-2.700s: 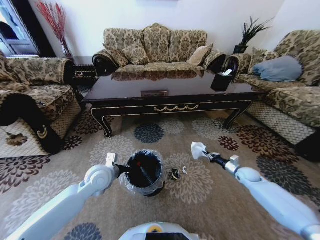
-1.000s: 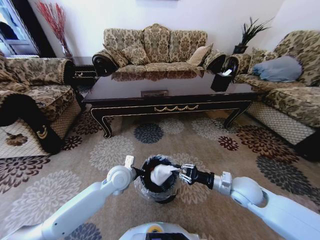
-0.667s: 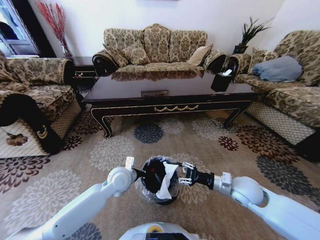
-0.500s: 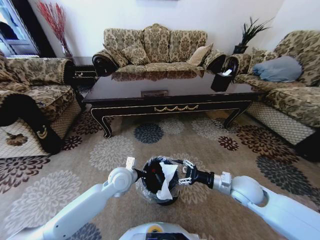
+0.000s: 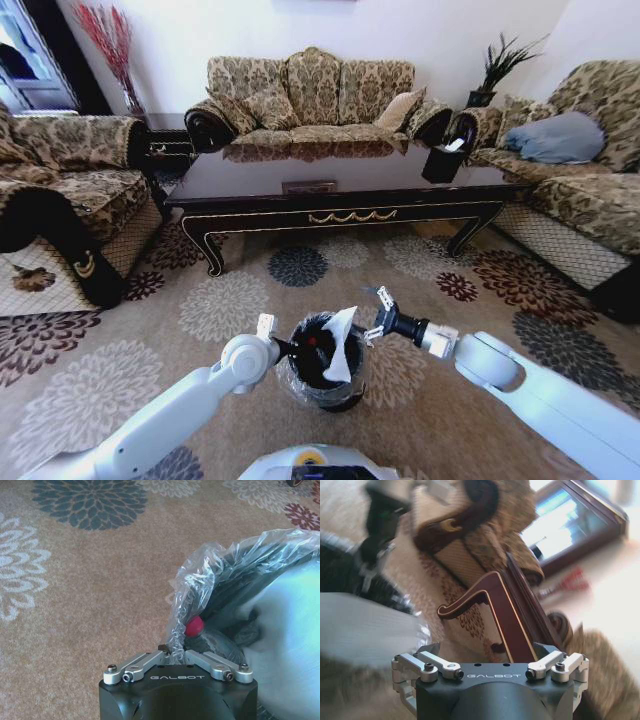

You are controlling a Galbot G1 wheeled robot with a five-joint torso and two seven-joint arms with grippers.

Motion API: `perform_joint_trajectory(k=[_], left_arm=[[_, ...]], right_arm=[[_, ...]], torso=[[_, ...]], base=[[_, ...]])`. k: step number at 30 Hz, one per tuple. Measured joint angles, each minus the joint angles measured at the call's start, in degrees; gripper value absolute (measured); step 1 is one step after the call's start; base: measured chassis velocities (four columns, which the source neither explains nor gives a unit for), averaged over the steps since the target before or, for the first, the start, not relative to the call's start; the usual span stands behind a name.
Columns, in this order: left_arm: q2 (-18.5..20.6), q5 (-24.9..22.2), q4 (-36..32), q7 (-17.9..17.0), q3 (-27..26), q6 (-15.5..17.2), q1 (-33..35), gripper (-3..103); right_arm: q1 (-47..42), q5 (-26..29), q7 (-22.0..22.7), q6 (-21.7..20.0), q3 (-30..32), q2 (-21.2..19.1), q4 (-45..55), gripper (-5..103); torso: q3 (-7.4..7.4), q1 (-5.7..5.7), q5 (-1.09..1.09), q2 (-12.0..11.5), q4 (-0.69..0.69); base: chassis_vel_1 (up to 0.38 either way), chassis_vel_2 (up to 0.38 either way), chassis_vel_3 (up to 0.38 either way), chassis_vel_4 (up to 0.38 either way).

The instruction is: Move to the front of the table and pick up the trash from the floor, then place it into the trash bin.

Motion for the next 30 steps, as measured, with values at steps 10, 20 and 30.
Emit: perform_joint_trajectory(k=[10,20,30], left_arm=[[0.98,-0.71,-0.01,-0.02,-1.72,0.00,0.15,0],[7.50,-0.82,-2.18,1.18,-8.73,0.07,4.62,0],[11.16,-0.80,-1.56,4.30,-15.38,0.11,7.69,0]], right_arm=[[-0.69,-6.36,-2.39,5.38,2.11,0.84,2.61,100],[-1.95,25.00,5.21,-7.28,-0.11,2.69,-3.38,100],[-1.97,45.27,10.11,-16.53,-0.20,8.06,-9.68,100]], torso=[[-0.01,0.00,-0.02,0.00,-0.01],[-0.01,0.00,-0.01,0.00,0.01],[-0.01,0.00,0.00,0.00,0.00]], base=[[0.000,0.000,0.000,0.000],[0.000,0.000,0.000,0.000],[0.000,0.000,0.000,0.000]])
